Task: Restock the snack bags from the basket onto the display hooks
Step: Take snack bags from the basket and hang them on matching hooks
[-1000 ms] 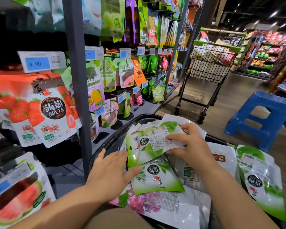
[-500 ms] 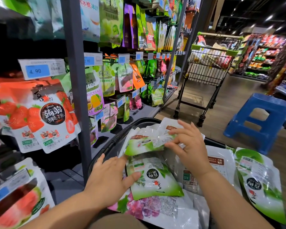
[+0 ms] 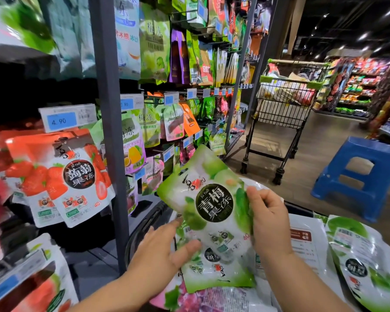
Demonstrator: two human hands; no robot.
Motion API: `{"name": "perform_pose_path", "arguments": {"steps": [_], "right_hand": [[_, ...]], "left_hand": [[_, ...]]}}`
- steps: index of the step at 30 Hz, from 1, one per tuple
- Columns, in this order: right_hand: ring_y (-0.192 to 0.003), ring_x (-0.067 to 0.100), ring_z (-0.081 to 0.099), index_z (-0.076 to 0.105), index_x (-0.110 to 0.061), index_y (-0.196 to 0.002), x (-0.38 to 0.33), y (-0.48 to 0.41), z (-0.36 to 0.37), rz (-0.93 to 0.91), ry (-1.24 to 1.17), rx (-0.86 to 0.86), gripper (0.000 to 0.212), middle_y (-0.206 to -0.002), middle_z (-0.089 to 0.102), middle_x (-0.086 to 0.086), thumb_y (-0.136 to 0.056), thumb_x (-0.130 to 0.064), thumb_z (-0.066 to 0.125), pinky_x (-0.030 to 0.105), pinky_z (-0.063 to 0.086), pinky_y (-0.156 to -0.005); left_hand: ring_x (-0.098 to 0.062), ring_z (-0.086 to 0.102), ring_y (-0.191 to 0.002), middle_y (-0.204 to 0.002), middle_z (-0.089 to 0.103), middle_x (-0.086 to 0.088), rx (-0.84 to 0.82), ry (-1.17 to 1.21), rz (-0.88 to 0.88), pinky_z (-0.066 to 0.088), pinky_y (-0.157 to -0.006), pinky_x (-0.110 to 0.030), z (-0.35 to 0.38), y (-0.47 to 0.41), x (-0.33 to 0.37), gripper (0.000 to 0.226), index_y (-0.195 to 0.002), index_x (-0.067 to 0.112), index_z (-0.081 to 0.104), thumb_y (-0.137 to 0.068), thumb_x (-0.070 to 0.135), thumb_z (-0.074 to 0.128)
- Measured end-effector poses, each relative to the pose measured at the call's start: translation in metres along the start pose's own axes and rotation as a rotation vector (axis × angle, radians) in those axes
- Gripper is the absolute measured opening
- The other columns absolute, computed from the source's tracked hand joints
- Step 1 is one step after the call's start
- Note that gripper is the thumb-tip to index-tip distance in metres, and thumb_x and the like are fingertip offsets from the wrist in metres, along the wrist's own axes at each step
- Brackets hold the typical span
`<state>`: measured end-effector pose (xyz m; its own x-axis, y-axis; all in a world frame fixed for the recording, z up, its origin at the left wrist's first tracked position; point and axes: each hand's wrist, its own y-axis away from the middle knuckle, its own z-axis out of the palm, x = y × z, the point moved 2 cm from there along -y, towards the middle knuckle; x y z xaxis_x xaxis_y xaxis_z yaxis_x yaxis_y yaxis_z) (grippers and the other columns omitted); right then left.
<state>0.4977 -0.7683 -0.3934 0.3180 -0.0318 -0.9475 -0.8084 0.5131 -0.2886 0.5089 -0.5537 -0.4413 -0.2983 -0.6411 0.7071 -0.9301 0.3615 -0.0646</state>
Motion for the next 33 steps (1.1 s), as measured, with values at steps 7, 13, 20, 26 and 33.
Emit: {"name": "perform_pose_path", "arguments": {"steps": [7, 13, 20, 26, 33], "right_hand": [[-0.077, 0.029, 0.060, 0.063, -0.009, -0.086, 0.009, 0.015, 0.030, 0.247, -0.177, -0.145, 0.030, -0.085, 0.065, 0.026, -0.086, -0.039, 0.062, 0.051, 0.053, -0.076], [-0.084, 0.022, 0.066, 0.067, -0.013, -0.091, 0.007, 0.006, 0.021, 0.198, 0.155, -0.476, 0.029, -0.086, 0.071, 0.005, -0.101, -0.034, 0.049, 0.036, 0.057, -0.082], [-0.091, 0.011, 0.059, 0.059, -0.030, -0.102, 0.016, -0.006, 0.004, 0.133, 1.010, -0.539, 0.016, -0.103, 0.065, -0.009, -0.100, -0.043, 0.050, 0.034, 0.050, -0.083], [-0.111, 0.025, 0.057, 0.042, -0.023, -0.134, 0.025, 0.004, 0.006, 0.351, 1.274, -0.724, 0.050, -0.132, 0.057, 0.006, -0.097, -0.055, 0.049, 0.034, 0.043, -0.088], [-0.087, 0.020, 0.067, 0.064, -0.035, -0.094, 0.030, -0.009, -0.002, 0.431, 0.778, -0.682, 0.010, -0.109, 0.067, 0.004, -0.088, -0.039, 0.071, 0.042, 0.057, -0.082]], "left_hand": [[-0.013, 0.066, -0.113, -0.118, 0.071, 0.012, 0.001, 0.855, 0.013, 0.047, -0.102, -0.038, 0.002, 0.003, 0.033, 0.055, -0.113, 0.035, 0.069, -0.064, 0.056, 0.080], [-0.034, 0.071, -0.101, -0.107, 0.075, -0.013, 0.260, 1.148, -0.105, 0.051, -0.095, -0.049, -0.006, 0.000, 0.020, 0.040, -0.107, 0.010, 0.073, -0.068, 0.004, 0.082], [-0.016, 0.067, -0.084, -0.095, 0.074, 0.002, 0.697, 0.738, -0.145, 0.047, -0.079, -0.026, -0.040, 0.006, -0.015, 0.024, -0.102, 0.014, 0.072, -0.081, 0.004, 0.076], [-0.019, 0.065, -0.092, -0.099, 0.072, 0.001, 0.709, 0.699, -0.218, 0.043, -0.085, -0.028, -0.043, 0.009, -0.044, 0.025, -0.106, 0.018, 0.069, -0.084, 0.007, 0.075], [-0.022, 0.068, -0.101, -0.107, 0.073, -0.003, 0.642, 0.746, -0.218, 0.047, -0.092, -0.031, -0.034, 0.010, -0.057, 0.030, -0.113, 0.011, 0.068, -0.085, 0.002, 0.072]]}}
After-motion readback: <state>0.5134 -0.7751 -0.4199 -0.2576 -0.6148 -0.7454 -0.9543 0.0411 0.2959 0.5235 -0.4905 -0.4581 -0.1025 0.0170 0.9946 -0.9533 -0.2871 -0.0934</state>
